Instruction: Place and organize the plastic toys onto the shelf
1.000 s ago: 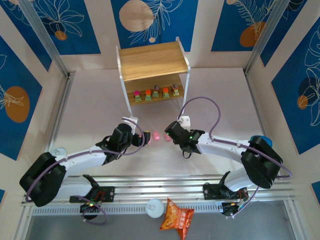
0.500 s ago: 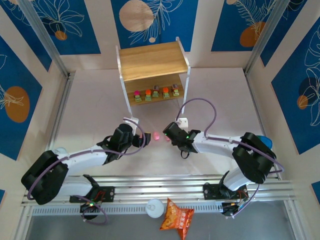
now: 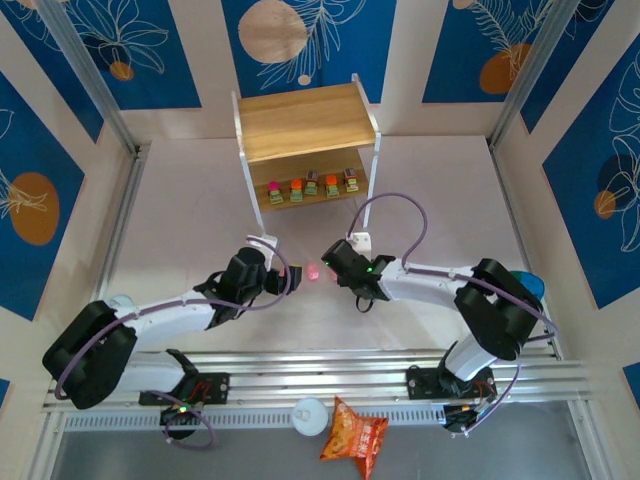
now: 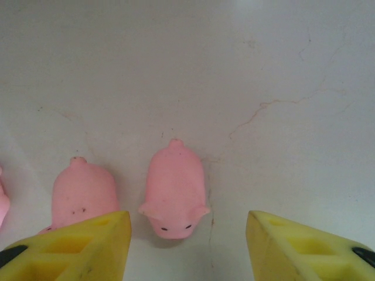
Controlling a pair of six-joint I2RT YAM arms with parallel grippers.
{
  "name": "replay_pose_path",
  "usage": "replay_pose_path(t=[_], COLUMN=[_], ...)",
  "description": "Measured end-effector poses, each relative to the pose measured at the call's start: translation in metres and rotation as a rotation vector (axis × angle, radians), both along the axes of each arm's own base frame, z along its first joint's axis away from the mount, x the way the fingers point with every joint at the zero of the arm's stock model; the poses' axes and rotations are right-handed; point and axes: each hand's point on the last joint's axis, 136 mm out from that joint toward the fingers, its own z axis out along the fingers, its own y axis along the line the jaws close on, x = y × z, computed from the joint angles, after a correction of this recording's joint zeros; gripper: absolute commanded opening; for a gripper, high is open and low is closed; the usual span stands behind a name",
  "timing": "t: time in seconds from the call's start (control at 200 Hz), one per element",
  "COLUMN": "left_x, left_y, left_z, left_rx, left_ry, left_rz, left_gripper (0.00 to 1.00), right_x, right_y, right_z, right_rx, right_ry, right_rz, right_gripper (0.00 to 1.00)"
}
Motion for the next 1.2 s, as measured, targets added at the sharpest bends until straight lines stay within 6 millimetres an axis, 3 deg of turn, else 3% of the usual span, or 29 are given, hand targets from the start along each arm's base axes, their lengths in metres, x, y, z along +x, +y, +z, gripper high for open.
replay_pose_path(t=[0.7, 0.955, 1.196], left_x=[0.0, 0.0, 0.0], left_y=[0.0, 0.0, 0.0], left_z=[0.0, 0.0, 0.0], left_rx=[0.0, 0.0, 0.0], left_ry=[0.0, 0.0, 0.0], left_rz=[0.0, 0.0, 0.0], left_gripper=[0.96, 0.96, 0.96], right_x=[0.011, 0.013, 0.014], right_y=[0.005, 0.002, 0.003], right_z=[-0.009, -0.012, -0.013], right_rx=[0.042, 0.045, 0.051], right_ry=[0.025, 0.035, 0.039], right_rz=[-0.01, -0.018, -0.018], right_gripper=[0.54, 0.45, 0.44])
